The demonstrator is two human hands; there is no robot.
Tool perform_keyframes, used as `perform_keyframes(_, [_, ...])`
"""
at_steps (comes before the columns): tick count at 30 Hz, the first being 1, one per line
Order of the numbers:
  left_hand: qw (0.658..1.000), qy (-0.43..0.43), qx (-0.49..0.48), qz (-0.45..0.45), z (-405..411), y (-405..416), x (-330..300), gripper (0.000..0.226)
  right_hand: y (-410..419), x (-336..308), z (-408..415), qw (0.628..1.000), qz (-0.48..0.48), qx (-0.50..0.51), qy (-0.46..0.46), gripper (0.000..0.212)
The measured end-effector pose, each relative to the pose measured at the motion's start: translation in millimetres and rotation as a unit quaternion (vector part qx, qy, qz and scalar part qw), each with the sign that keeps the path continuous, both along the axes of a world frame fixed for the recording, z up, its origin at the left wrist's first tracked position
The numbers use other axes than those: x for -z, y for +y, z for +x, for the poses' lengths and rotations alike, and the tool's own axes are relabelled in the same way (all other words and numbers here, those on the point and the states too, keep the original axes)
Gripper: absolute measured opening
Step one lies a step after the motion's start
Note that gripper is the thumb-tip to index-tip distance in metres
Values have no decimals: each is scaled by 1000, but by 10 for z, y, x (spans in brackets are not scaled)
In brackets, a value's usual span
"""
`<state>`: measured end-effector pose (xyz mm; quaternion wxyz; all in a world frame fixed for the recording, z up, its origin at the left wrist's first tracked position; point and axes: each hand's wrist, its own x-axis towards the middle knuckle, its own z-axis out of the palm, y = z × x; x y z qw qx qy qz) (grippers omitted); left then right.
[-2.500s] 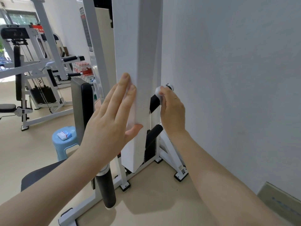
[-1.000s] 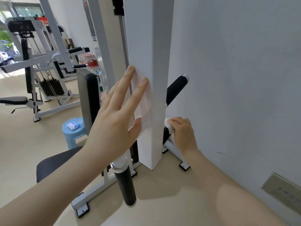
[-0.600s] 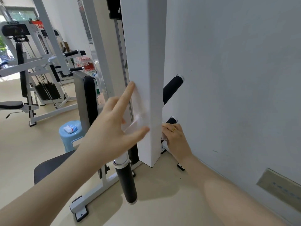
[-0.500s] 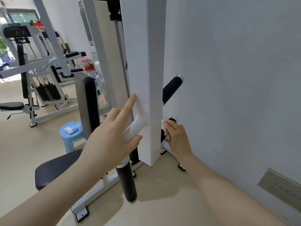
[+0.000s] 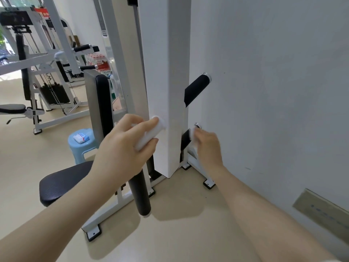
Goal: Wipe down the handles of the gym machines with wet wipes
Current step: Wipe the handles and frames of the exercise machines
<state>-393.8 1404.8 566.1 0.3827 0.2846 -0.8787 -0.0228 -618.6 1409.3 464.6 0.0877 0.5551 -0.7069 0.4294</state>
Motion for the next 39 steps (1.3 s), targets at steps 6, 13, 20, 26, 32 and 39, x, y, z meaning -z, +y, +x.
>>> perform_keyframes(6, [999,21,10,46,41,-40,-16,45,-134,160,-157,811,59,128,-568,35])
perform_keyframes(13, [998,30,21,44,46,-51,23,44,-242,10,77,833,130,36,-537,9])
perform_keyframes(20, [997,48,29,48,52,-90,53,43,-96,32,134,608,41,-88,-788,25])
perform_keyframes(26, [998,40,14,45,60,-161,-39,37,-252,-178,90,672,30,-4,-740,37])
perform_keyframes(32, [995,-26,0,-97,92,-273,-79,35,-17,-423,249,797,-138,-39,-587,28])
perform_keyframes(39, [982,-87,35,-163,114,-324,-96,31,-174,-825,376,956,-270,-114,-26,32])
